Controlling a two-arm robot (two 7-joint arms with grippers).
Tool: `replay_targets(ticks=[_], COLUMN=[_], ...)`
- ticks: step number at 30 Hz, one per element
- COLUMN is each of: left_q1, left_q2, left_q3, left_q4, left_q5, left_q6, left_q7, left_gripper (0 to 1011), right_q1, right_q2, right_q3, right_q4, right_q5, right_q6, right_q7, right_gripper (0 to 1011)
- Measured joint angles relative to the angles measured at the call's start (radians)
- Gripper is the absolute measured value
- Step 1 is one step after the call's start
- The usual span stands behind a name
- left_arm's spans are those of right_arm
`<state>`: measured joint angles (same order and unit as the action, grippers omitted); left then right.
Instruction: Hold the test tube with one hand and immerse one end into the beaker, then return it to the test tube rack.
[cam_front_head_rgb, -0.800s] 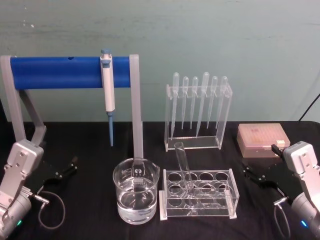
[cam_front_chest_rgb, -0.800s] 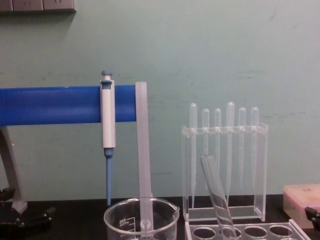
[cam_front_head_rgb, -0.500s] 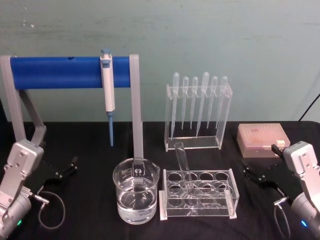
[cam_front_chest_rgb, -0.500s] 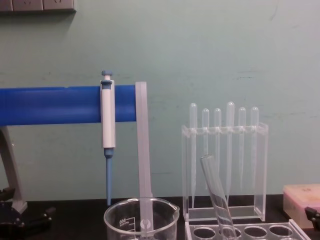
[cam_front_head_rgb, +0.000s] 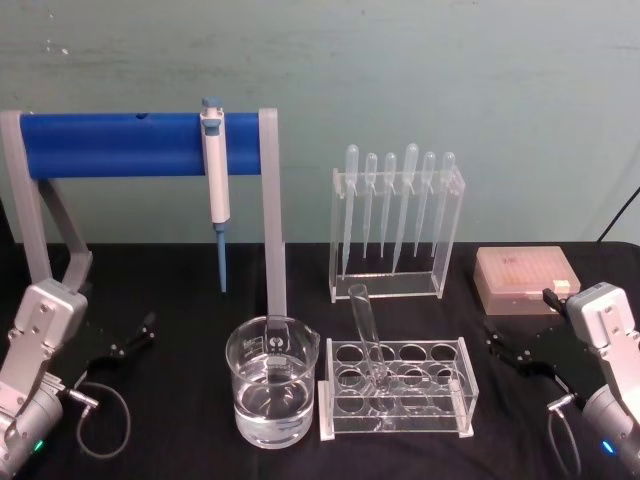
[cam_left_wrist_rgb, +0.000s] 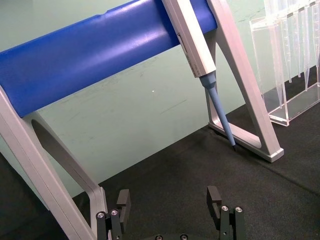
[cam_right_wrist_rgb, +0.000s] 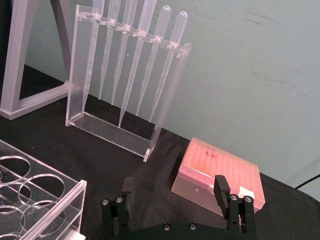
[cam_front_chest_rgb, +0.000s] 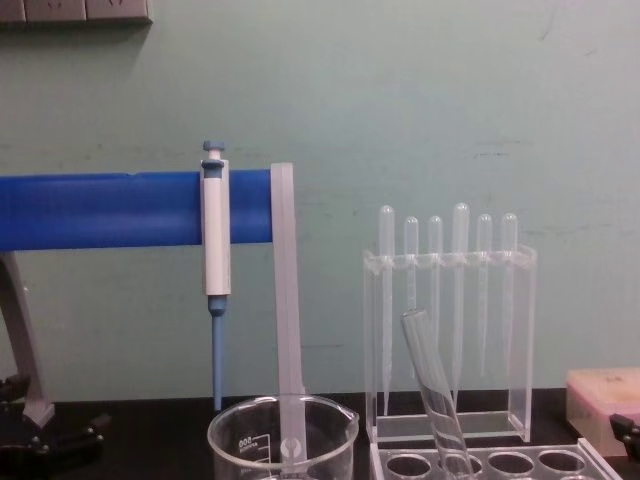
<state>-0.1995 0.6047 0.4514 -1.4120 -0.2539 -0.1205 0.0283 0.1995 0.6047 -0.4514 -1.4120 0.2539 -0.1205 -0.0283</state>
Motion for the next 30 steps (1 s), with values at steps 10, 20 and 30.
replay_targets(ticks=[10,20,30], left_q1=[0.000,0.000,0.000], left_q2=[0.000,0.000,0.000], left_q3=[0.000,0.000,0.000], left_q4=[0.000,0.000,0.000], left_q5=[0.000,0.000,0.000], left_q6=[0.000,0.000,0.000], left_q7=[0.000,0.000,0.000], left_gripper=[1000,1000,1000], right_q1=[0.000,-0.116,-0.250], right_q2=[0.000,0.079,0.194], right_q3=[0.000,0.052,0.109], right_q4=[0.000,-0.155,-0.386], right_q5=[0.000,-0.030,0.100], right_q6=[0.000,-0.004,0.007], right_q7=[0.000,-0.006,0.152], right_gripper=[1003,1003,1003])
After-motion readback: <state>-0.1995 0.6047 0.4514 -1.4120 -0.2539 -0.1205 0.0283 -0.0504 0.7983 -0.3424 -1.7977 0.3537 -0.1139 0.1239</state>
